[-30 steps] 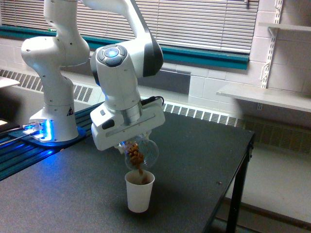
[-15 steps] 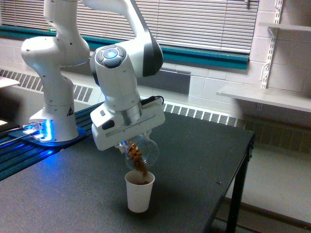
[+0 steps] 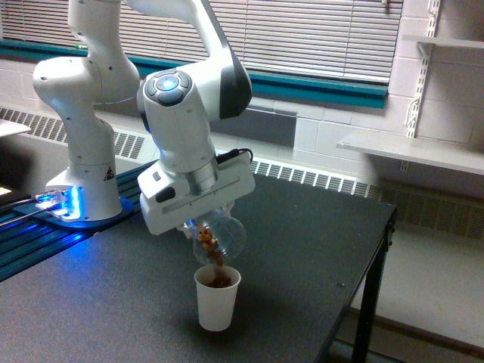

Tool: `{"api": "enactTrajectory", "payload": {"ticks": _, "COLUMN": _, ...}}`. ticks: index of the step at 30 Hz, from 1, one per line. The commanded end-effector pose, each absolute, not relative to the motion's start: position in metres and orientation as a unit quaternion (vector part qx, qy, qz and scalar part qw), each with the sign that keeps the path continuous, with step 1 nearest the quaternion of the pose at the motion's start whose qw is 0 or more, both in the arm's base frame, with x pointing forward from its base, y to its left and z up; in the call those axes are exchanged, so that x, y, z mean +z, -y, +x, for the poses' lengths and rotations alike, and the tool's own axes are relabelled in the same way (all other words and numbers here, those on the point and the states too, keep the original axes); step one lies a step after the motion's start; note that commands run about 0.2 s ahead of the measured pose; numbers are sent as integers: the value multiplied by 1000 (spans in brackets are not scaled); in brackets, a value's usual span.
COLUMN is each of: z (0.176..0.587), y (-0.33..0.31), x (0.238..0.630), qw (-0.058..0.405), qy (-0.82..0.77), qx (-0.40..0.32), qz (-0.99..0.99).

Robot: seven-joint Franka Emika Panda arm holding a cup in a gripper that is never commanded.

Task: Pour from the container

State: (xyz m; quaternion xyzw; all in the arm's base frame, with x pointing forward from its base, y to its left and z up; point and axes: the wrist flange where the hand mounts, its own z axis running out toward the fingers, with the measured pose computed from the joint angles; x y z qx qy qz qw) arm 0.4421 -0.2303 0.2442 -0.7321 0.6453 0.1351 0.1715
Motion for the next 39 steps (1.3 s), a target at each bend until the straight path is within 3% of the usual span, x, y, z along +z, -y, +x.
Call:
{"api": "enactTrajectory", "payload": {"ticks": 1, "z": 444, "y": 236, "x": 251, "qw": 181, "qy": -644, "qx": 130, "qz": -732}}
{"api": "enactTrajectory", "payload": {"ticks": 39, "z": 447, "y": 237, "x": 253, "qw": 187, "qy": -649, "qx": 145, "qz": -723}}
